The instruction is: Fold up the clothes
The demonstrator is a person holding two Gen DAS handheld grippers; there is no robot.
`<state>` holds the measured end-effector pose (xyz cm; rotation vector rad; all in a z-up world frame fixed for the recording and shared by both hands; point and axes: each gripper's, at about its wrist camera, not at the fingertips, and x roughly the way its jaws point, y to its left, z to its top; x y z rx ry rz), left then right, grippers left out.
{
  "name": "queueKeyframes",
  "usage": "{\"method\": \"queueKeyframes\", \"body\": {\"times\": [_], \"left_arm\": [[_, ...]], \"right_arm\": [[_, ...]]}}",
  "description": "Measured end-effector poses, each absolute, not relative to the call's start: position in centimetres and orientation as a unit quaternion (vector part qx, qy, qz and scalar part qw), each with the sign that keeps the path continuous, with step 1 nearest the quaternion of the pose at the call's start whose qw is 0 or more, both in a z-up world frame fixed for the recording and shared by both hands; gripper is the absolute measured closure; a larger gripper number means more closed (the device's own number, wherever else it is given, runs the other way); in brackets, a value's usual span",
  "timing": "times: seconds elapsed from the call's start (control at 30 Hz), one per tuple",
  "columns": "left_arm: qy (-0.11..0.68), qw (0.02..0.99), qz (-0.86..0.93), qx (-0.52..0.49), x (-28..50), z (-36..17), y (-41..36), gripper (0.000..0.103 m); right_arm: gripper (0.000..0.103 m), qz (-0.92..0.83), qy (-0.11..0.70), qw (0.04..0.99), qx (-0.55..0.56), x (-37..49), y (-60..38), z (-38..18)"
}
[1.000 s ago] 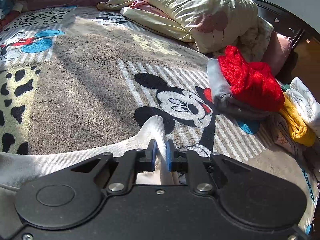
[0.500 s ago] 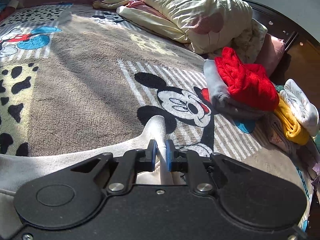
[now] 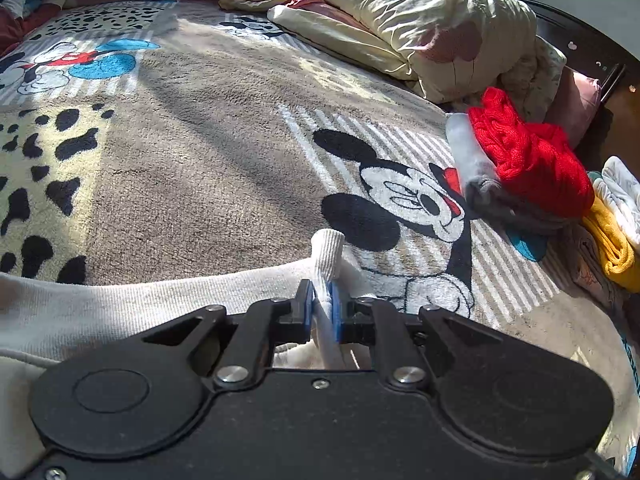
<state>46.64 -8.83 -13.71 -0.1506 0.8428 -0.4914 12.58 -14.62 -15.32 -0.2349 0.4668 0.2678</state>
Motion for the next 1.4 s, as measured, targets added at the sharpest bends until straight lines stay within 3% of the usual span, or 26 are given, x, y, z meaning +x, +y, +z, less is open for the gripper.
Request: {"method": "queueKeyframes", "body": {"times": [0.27, 0.63, 0.67, 0.83, 0.97, 1.03, 1.27, 1.4], "left_arm": [[0.364, 0.894, -0.22, -0.143, 45.1, -13.0, -7.2, 0.095], [0.378, 0.906, -0.174, -0.08, 44.8, -13.8, -8.0, 0.092], [0.375, 0.91, -0.164, -0.068, 44.6, -13.4, -8.1, 0.088], [0.316, 0.933, -0.17, -0.03, 41.0, -10.2, -8.7, 0.087], [0.338, 0.916, -0.215, -0.002, 40.1, -11.2, -10.5, 0.087], [0.393, 0.899, -0.194, 0.021, 41.2, -13.7, -11.2, 0.082], [0.369, 0.907, -0.202, 0.006, 38.2, -10.6, -11.0, 0.08], [0.378, 0.882, -0.276, 0.056, 35.0, -9.1, -13.7, 0.077]], "right_arm": [[0.097, 0.138, 0.231, 0.957, -0.112, 12.6, -14.9, -14.9], [0.097, 0.148, 0.242, 0.953, -0.108, 12.8, -15.3, -15.0], [0.097, 0.148, 0.243, 0.953, -0.106, 12.9, -15.3, -15.0], [0.097, 0.151, 0.247, 0.952, -0.1, 12.9, -15.4, -15.2], [0.096, 0.153, 0.246, 0.952, -0.099, 12.7, -15.5, -15.1], [0.096, 0.153, 0.245, 0.952, -0.099, 12.7, -15.5, -15.1], [0.086, 0.158, 0.234, 0.952, -0.115, 12.1, -15.1, -15.2], [0.067, 0.153, 0.231, 0.953, -0.119, 11.6, -15.3, -14.9]]}}
